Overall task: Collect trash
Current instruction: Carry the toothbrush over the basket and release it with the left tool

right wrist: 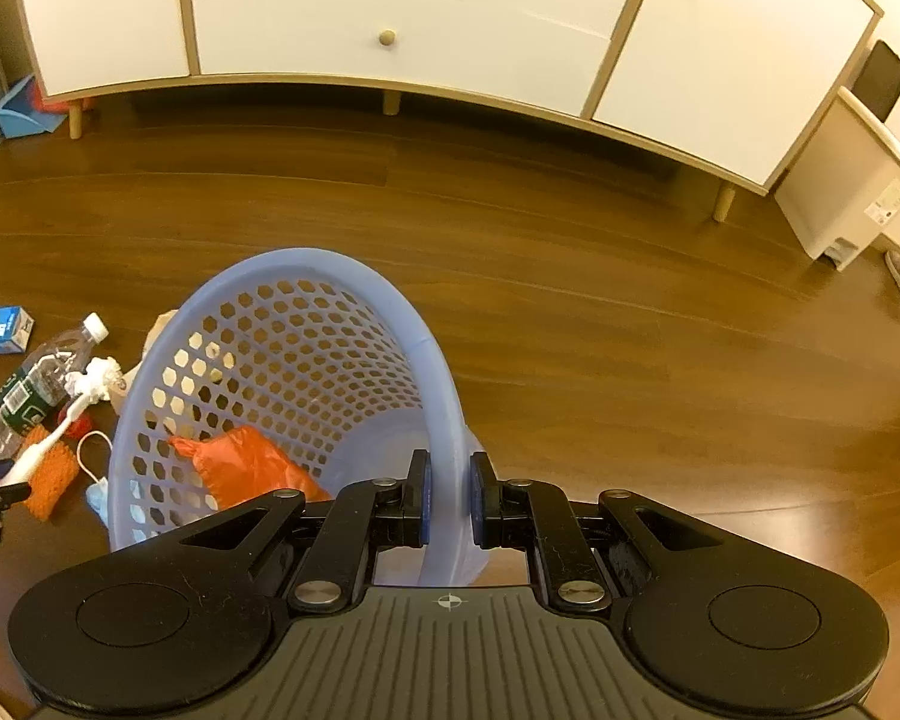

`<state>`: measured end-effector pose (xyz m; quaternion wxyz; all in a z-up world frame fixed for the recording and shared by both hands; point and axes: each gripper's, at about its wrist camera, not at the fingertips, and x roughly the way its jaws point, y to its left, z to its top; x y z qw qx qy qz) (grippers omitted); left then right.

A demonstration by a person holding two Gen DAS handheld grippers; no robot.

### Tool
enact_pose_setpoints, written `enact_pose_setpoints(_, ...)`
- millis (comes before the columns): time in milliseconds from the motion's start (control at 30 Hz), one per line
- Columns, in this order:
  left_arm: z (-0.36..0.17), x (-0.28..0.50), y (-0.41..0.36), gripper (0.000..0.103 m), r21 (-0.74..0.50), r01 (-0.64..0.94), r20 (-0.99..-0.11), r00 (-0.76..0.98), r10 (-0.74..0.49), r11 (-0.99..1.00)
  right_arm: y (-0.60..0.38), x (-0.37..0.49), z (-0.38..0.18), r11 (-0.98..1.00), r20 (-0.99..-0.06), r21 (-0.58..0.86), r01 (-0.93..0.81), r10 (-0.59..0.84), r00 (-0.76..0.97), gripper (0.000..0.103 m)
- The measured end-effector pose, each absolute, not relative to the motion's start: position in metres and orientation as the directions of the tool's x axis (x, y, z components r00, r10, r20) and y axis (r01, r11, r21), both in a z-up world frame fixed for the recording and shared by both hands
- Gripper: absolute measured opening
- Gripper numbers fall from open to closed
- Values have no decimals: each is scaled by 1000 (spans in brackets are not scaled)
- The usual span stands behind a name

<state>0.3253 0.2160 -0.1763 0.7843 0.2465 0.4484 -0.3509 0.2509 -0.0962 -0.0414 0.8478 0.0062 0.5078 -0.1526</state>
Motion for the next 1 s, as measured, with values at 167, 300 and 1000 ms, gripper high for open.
enact_pose_setpoints(167, -124, 307, 209, 17, 56, 793, -837, 368, -405, 606, -89, 250, -41, 960, -859, -151, 236, -246, 450, 9)
enact_pose_setpoints(300, -92, 299, 198, 17, 56, 810, -808, 381, -450, 584, -87, 249, -40, 965, -861, -136, 225, -228, 454, 9)
enact_pose_setpoints(1000, -64, 286, 127, 17, 89, 874, -771, 364, -522, 478, -92, 248, -42, 966, -863, -122, 227, -216, 457, 9)
